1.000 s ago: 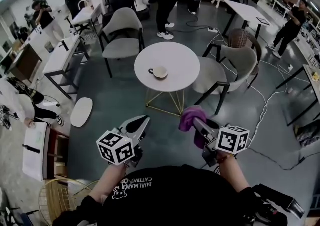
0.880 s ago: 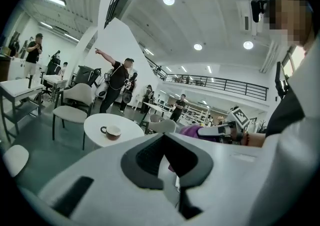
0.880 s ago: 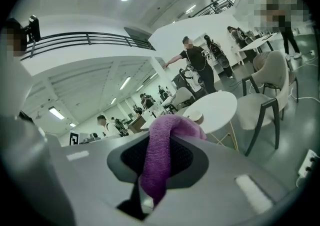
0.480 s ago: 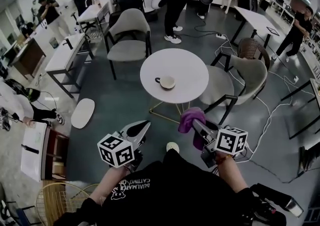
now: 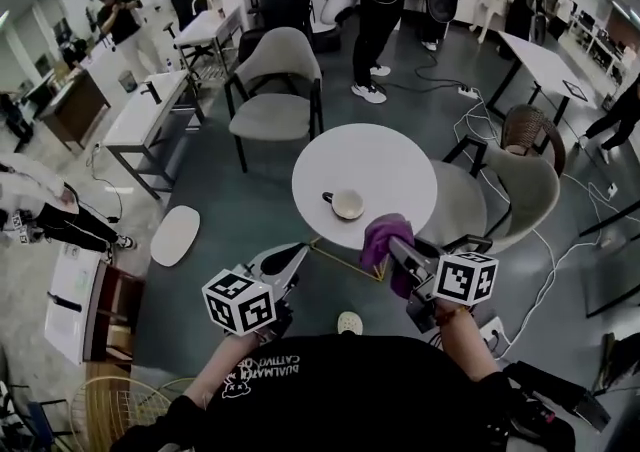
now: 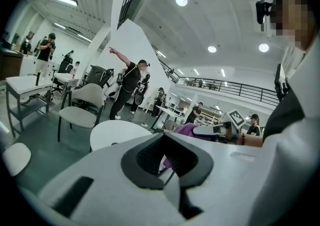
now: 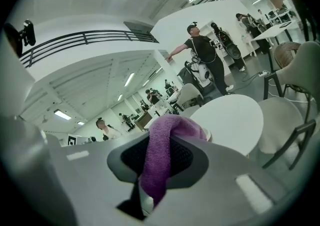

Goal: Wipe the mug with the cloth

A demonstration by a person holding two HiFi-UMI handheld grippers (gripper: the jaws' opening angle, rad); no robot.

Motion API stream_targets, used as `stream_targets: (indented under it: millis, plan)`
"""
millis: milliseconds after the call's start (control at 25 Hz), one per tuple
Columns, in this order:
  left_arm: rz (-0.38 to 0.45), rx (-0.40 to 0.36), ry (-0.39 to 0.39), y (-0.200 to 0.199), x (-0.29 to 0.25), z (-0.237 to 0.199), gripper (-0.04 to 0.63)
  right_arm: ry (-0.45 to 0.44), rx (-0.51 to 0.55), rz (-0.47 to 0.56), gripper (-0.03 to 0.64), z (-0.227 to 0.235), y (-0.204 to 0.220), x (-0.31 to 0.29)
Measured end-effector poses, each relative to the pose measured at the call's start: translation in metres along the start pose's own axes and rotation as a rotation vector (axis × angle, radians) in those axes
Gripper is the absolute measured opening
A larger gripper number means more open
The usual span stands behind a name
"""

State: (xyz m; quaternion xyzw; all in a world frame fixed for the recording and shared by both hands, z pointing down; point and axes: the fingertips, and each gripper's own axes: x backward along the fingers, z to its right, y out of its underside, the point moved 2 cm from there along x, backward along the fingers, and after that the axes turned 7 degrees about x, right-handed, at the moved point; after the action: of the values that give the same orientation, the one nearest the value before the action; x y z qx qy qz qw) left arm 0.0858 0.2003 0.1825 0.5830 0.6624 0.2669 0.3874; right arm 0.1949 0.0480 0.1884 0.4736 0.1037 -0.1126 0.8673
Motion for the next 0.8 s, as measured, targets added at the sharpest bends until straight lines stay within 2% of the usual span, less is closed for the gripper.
stream_targets:
  millis: [560, 800]
  plan:
    - [0.049, 0.019, -0.132, -0.067, -0.098, -0.073, -0.005, -0.098, 0.021, -0.067, 0.077, 0.103, -0.092, -0.099]
    - [0.068, 0.044, -0.164, -0.072, -0.114, -0.091, -0.003, -0.114, 0.021, -0.11, 0.077, 0.124, -0.099, -0.12]
